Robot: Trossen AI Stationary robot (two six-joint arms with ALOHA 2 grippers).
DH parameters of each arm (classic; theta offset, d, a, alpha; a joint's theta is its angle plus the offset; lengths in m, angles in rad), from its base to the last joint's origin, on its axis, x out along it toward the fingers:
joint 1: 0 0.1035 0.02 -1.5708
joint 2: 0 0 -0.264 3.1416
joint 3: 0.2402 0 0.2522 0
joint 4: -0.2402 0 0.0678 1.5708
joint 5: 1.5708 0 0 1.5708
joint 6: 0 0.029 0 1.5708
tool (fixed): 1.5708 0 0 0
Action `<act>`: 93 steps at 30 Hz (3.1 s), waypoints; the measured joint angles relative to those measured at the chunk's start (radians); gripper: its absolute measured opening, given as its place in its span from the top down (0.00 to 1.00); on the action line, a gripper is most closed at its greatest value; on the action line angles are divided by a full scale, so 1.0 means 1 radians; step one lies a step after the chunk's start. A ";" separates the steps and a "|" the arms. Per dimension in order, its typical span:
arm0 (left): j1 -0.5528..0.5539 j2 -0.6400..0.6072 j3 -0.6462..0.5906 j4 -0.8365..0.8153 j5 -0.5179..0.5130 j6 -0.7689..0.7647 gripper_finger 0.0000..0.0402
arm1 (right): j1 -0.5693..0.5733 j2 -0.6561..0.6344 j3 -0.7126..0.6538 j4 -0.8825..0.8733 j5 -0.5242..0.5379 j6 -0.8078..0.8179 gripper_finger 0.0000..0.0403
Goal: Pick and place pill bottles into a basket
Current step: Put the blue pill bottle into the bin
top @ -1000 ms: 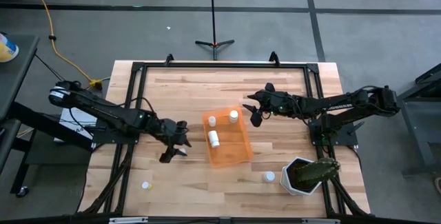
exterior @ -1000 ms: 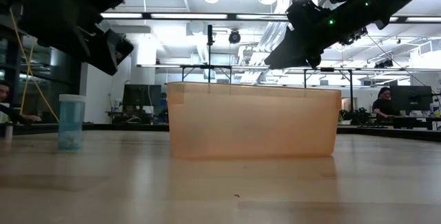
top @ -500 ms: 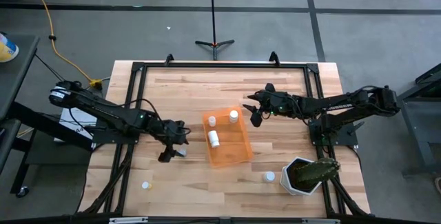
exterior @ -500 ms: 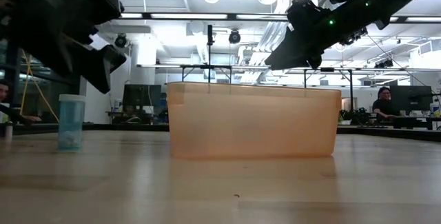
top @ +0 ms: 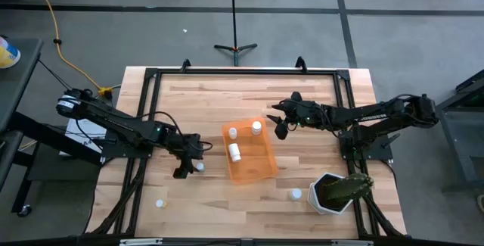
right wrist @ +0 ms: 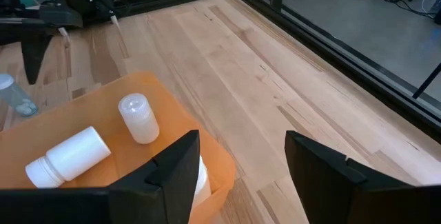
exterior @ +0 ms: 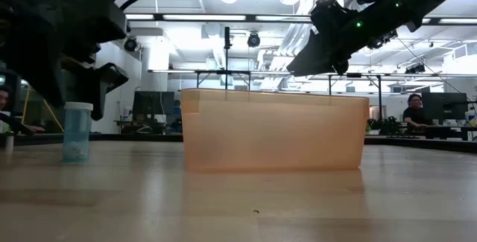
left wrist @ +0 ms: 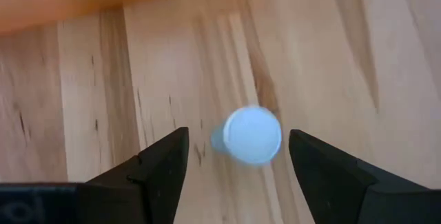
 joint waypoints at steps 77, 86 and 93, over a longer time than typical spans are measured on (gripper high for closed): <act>0.003 0.095 0.157 0.036 -0.173 0.178 0.63 | 0.000 0.000 0.000 -0.013 0.003 -0.003 0.49; 0.003 0.095 0.324 -0.039 -0.281 0.336 0.59 | 0.000 0.000 0.000 -0.013 0.003 -0.003 0.49; 0.035 0.094 0.337 0.120 -0.273 0.439 0.64 | 0.000 0.000 0.000 -0.013 0.003 -0.003 0.49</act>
